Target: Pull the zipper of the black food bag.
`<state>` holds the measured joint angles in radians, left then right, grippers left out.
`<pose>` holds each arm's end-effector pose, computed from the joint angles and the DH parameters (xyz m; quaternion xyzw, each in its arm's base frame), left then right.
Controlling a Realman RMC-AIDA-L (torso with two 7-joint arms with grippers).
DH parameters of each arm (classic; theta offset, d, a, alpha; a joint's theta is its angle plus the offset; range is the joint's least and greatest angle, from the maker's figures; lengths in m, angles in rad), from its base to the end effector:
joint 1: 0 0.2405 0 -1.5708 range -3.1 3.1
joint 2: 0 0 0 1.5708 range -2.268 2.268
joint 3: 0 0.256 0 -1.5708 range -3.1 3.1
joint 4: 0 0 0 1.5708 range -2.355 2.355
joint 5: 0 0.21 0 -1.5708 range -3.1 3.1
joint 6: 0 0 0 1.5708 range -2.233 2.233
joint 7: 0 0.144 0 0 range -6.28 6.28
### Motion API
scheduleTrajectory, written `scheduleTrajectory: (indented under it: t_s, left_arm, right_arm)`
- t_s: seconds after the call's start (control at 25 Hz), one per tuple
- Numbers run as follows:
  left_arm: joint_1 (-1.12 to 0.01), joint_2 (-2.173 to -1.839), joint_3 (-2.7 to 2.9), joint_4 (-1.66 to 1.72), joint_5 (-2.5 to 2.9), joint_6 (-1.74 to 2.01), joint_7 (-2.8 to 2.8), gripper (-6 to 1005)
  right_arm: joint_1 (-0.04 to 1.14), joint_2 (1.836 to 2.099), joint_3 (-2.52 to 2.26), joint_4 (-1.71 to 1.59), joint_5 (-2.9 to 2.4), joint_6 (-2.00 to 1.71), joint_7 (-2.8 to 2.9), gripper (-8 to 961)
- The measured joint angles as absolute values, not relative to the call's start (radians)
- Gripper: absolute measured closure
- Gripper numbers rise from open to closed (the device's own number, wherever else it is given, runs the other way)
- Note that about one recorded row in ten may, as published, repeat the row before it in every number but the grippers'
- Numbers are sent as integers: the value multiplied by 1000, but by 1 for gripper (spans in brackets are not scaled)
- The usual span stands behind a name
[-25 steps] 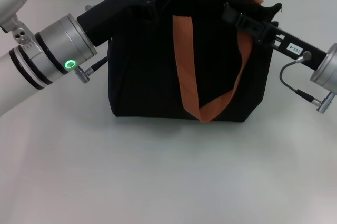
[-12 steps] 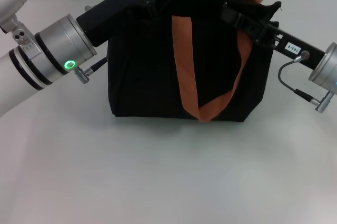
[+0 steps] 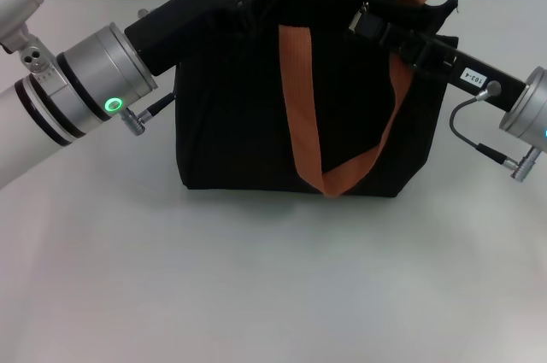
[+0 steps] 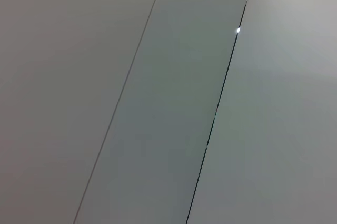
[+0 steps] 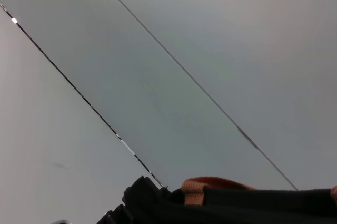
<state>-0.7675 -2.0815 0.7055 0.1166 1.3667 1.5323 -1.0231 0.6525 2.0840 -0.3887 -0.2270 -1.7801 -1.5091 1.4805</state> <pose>-0.1765 0.3681 -0.0314 -0.8219 -0.1912 -0.5079 0.1731 0.2323 0.3509 -0.0234 -0.7792 0.3951 0.4723 0.1169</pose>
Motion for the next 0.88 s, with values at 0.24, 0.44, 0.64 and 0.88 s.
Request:
scheduleTrajectory:
  t_s: [0.24, 0.44, 0.64, 0.88]
  left_arm:
    - [-765, -2082, 706, 117, 1367, 1533, -1023, 964]
    - [-765, -2082, 706, 117, 1366, 1533, -1023, 963]
    - [-765, -2082, 699, 117, 1365, 1532, -1022, 962]
    - [-766, -2082, 696, 118, 1364, 1532, -1022, 961]
  right_arm:
    - [646, 2083, -381, -227, -1779, -1504, 1486, 956]
    - [637, 2083, -380, -229, -1779, -1494, 1486, 954]
    - [626, 2083, -376, -242, -1777, -1484, 1484, 951]
    - [611, 2084, -365, -255, -1764, -1473, 1485, 948]
